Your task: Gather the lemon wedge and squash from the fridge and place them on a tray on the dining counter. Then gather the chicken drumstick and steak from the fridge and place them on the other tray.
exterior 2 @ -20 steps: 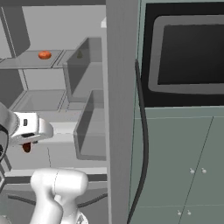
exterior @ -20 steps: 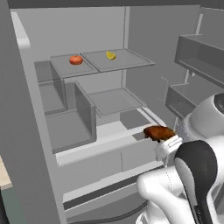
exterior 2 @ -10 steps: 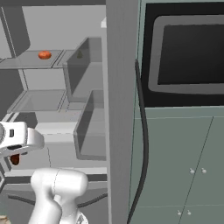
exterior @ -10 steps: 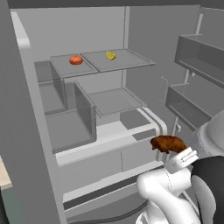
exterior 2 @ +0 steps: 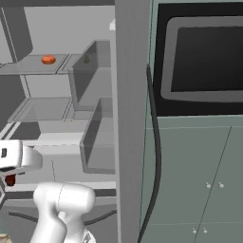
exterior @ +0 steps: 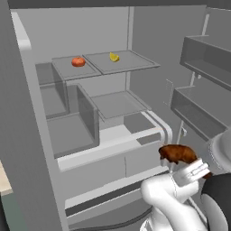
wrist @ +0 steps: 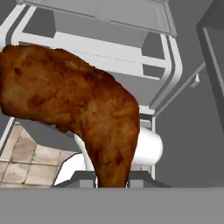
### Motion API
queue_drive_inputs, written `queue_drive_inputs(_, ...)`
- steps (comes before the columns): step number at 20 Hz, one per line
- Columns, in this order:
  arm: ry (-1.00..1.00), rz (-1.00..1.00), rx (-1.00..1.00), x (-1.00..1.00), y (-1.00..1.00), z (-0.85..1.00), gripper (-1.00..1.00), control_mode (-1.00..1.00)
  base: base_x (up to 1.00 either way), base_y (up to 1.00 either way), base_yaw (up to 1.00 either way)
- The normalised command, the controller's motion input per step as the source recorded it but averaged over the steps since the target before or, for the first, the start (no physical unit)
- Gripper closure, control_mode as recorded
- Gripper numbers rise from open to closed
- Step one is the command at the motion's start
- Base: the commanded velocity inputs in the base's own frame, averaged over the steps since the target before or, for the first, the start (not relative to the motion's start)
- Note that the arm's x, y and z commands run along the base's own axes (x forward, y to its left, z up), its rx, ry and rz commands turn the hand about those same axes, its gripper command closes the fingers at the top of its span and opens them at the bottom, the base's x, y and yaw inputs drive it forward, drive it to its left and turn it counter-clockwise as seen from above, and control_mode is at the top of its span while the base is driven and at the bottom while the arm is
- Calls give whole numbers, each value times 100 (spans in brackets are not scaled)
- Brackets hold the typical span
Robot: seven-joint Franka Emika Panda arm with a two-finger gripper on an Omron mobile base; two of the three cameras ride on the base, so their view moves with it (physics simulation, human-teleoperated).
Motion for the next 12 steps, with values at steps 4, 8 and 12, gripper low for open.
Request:
queue_drive_inputs(4, 0, -9, 0, -11, 0, 0, 100, 100, -16, 0, -14)
queue_drive_inputs(8, 0, 0, 0, 0, 0, 0, 100, 100, -37, 0, -43)
queue_drive_inputs(12, 0, 0, 0, 0, 0, 0, 100, 100, -65, 11, -48)
